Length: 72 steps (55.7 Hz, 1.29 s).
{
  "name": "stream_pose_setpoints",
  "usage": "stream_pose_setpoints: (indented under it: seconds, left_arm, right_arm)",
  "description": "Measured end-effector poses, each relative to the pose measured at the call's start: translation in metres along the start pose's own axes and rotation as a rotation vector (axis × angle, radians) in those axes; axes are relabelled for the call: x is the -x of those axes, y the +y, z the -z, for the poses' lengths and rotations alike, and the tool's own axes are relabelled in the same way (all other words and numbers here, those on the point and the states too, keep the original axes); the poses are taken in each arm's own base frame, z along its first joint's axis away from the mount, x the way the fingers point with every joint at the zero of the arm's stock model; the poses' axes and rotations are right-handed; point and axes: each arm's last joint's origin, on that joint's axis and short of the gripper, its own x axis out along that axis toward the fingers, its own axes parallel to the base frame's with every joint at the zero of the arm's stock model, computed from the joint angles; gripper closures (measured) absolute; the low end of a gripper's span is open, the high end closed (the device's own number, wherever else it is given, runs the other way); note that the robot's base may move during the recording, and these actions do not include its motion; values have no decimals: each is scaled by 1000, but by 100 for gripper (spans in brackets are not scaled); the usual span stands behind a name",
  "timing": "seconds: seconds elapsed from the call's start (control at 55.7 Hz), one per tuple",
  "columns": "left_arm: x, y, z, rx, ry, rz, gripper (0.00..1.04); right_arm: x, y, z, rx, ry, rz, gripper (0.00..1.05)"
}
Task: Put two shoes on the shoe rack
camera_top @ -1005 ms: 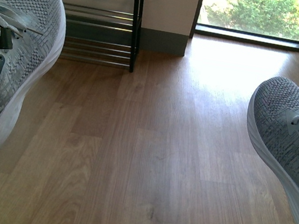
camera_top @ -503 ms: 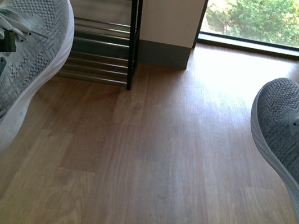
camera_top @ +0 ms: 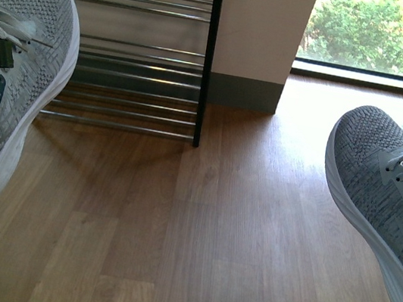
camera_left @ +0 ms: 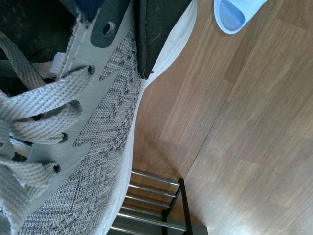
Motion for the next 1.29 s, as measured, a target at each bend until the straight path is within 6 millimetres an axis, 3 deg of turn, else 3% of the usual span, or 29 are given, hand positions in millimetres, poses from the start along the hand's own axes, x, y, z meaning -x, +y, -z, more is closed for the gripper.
stream_pose_setpoints:
  seconds: [1.293]
  left_arm:
    - [0,-1,0,0,3,9,104]
  right_arm:
    - [0,-1,-1,-1,-4,10,104]
